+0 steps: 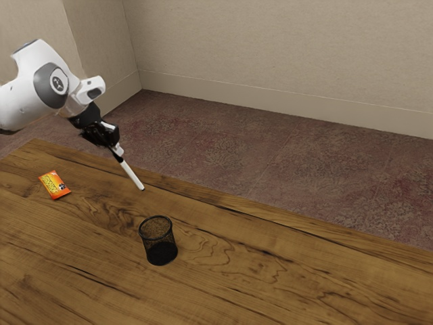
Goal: Take the marker out of the pen holder and place it to the left of the pen holder.
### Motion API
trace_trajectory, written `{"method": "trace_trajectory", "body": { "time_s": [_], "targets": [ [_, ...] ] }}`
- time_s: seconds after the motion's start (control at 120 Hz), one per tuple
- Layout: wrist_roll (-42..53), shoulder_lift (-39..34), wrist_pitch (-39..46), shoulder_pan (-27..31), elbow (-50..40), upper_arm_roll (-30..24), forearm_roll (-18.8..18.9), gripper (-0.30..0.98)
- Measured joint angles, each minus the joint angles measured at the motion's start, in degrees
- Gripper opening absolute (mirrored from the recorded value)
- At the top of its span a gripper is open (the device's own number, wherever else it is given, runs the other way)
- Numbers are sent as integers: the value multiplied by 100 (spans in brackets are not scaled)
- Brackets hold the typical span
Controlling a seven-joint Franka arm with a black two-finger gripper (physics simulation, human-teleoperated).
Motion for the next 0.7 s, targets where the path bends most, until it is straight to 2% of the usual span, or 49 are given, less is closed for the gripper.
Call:
{"method": "trace_trajectory", "body": {
  "time_s": [0.1,0.25,0.333,0.417,0.475,0.55,0.642,0.7],
  "targets": [
    [584,472,16,345,346,-185,-458,-9],
    [1323,435,2,539,296,-411,-767,24],
    [1663,2,-6,678,15,-371,-813,39],
    [1960,-981,-13,576,-637,-79,-754,48],
    [2141,-1746,-26,581,-983,40,-515,53],
    [2311,-2286,-290,200,-1064,127,-78,58],
    [1956,-2433,-1075,-969,-582,197,1064,62],
    [1521,-2430,-1547,-1821,-136,108,1608,63]
  ]
}}
